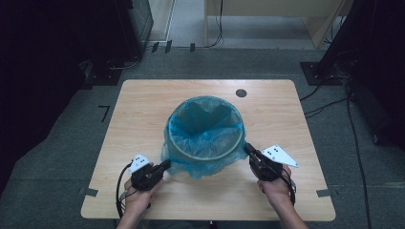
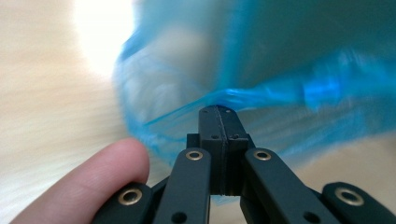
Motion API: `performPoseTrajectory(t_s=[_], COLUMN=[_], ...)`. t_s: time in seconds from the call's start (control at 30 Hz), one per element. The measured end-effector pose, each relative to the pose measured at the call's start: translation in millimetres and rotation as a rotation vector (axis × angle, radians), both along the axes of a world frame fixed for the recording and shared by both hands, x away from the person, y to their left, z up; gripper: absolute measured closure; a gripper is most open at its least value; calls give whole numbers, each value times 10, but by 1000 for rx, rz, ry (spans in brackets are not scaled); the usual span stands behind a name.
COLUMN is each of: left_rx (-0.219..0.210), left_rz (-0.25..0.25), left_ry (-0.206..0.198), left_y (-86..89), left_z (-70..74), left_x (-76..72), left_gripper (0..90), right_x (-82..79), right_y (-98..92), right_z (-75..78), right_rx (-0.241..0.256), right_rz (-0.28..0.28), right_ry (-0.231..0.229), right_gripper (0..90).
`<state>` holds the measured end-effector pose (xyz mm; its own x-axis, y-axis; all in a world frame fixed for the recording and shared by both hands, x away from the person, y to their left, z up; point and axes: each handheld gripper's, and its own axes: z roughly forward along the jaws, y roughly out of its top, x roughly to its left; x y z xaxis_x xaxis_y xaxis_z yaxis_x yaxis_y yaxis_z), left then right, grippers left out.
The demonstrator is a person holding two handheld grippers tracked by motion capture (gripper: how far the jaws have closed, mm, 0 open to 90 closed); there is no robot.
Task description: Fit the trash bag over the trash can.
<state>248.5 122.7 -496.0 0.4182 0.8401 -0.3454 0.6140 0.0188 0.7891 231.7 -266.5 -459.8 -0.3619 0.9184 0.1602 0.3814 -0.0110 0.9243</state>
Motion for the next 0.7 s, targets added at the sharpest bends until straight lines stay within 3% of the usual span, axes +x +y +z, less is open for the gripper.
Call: performPoseTrajectory(t_s=[0.07, 0.13, 0.17, 0.23, 0.27, 0.3, 0.37, 0.43, 0.5, 0.53, 0.6, 0.63, 0.67, 0.7], left_rx=[5, 10, 18, 61, 81, 87, 96, 115, 128, 117, 66, 43, 22, 3], left_rz=[80, 126, 136, 163, 166, 174, 188, 188, 200, 207, 186, 172, 148, 131], left_ry=[23, 30, 32, 32, 32, 37, 45, 44, 39, 35, 14, -4, -30, -58], left_y=[103, 199, 227, 254, 260, 261, 268, 272, 277, 296, 355, 385, 415, 430], left_z=[-30, -47, -56, -82, -94, -105, -118, -133, -153, -159, -158, -148, -132, -114], left_x=[56, 83, 91, 101, 105, 112, 123, 132, 128, 123, 111, 102, 92, 81], left_gripper=[900, 900, 900, 900, 900, 900, 900, 897, 832, 832, 695, 505, 505, 415], right_x=[47, 99, 99, 123, 140, 140, 148, 145, 125, 125, 114, 90, 90, 74], right_y=[-19, -19, -19, -1, 30, 30, 57, 82, 113, 113, 85, 30, 30, 1], right_z=[-96, -245, -245, -330, -411, -411, -479, -519, -538, -538, -530, -500, -500, -477], right_rx=[12, -26, -26, -49, -70, -70, -83, -114, -180, -180, -166, -140, -140, -141], right_rz=[-18, -34, -34, -30, -26, -26, -22, -16, -5, -5, 45, 84, 84, 80], right_ry=[59, 129, 129, 188, 245, 245, 287, 294, 254, 254, 221, 173, 173, 146], right_gripper=[896, 896, 896, 896, 899, 899, 899, 896, 835, 835, 687, 564, 564, 531])
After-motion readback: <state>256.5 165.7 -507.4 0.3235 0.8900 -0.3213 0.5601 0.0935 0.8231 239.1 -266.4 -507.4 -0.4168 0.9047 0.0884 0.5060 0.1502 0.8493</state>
